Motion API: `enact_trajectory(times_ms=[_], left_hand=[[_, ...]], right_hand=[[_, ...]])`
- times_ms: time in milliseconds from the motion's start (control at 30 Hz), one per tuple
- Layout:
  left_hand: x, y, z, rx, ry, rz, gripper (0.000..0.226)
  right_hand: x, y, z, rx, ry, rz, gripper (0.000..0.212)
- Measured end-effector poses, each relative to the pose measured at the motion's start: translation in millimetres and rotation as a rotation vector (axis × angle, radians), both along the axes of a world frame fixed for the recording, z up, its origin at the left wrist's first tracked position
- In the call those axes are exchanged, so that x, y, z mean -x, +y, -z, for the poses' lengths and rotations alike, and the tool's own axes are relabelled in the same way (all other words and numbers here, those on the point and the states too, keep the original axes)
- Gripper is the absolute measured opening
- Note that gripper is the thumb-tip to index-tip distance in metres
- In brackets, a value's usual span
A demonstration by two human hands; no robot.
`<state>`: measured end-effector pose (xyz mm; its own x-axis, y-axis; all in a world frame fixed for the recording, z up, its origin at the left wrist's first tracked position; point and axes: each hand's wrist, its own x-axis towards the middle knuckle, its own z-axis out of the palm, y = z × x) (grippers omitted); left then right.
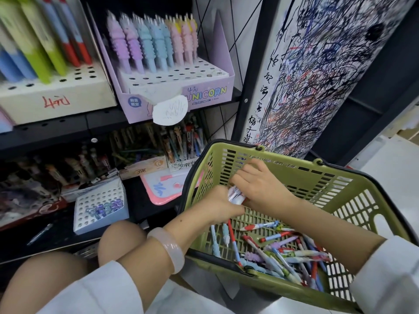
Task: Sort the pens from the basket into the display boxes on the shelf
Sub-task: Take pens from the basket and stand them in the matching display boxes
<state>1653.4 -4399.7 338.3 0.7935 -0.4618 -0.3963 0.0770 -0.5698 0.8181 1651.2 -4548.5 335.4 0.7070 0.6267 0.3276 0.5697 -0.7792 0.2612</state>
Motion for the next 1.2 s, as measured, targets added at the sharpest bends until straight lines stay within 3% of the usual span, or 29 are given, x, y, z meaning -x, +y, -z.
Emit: enact_trajectory(times_ms=[167,267,433,533,633,800,900,1000,1100,1200], left_hand=[[-6.3,15.7,-14.6,0.013,0.028,0.069,0.016],[-11.2,27.0,-17.1,0.111,0.102,-0.007,0.011],[-17.2,30.2,-14.3,0.448,0.245,-0.298,0.015],[-14.0,26.5,-15.5,0.657,0.348,-0.416,0.015],[-11.6,24.8,-21.1,0.805,0.344,-0.483,0.006],[-7.2,32.5,-22.9,0.672,0.043,-0.551,0.012],[-2.5,48.4,-24.7,0.679,0.088,-0.53,0.01],[2.1,67.9,-30.2,0.711,0.131,-0.38,0.016],[9.7,87.1,-40.0,0.758,0.114,-0.258,0.012],[15.3,108.2,-49.2,0.817,0.075,-0.293,0.005]], right_hand=[[-17.4,-17.1,-16.3,-0.003,0.103,0.197,0.043],[-25.9,-38.4,-23.9,-0.281,0.232,0.367,0.037],[-16.8,-34.9,-28.4,-0.83,0.224,0.464,0.014],[-0.1,-8.4,-36.3,-1.075,0.206,0.378,0.027],[19.3,18.1,-42.6,-1.056,0.199,0.257,0.026],[17.5,32.3,-66.7,-1.232,0.22,0.181,0.018],[8.5,35.8,-78.4,-1.256,0.29,0.244,0.015],[2.6,50.7,-84.9,-1.285,0.429,0.223,0.02],[-4.3,72.7,-92.9,-1.428,0.558,0.161,0.025],[-10.6,98.7,-101.8,-1.599,0.73,0.077,0.022]])
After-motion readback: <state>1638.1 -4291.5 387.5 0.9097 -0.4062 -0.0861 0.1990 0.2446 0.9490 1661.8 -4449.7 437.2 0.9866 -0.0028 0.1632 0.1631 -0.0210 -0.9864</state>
